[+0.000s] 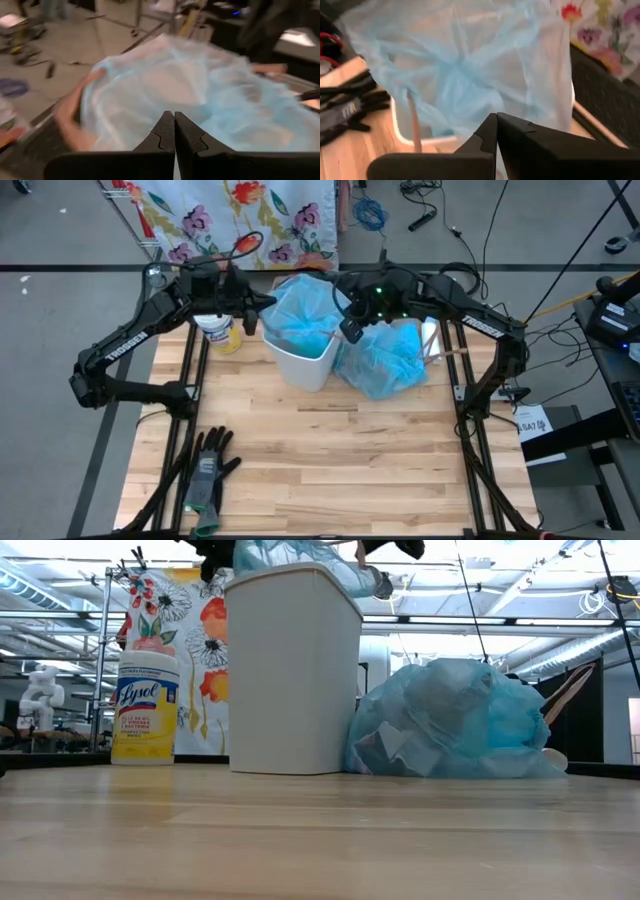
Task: Place trash/remove bag and relplace
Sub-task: Insert the new trash bag into the trash bin
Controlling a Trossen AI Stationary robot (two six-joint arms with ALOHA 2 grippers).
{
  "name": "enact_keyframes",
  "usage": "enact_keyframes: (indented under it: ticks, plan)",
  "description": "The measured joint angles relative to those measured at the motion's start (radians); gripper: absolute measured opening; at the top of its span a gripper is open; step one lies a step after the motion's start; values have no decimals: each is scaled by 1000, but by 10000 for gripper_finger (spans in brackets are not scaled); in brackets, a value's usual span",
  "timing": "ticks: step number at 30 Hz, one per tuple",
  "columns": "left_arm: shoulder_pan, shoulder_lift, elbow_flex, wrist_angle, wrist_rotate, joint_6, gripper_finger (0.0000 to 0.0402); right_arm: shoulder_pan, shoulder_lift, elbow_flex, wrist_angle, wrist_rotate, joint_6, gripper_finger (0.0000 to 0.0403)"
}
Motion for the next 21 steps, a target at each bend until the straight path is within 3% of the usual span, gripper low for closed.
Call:
enact_keyframes:
  ticks: [12,21]
  plan:
    - [-2,21,0,77,29,0,0,-16,56,0,323,-3,-111,0]
    - [-1,27,0,-33,29,-2,0,-19,158,0,308,-105,-106,0]
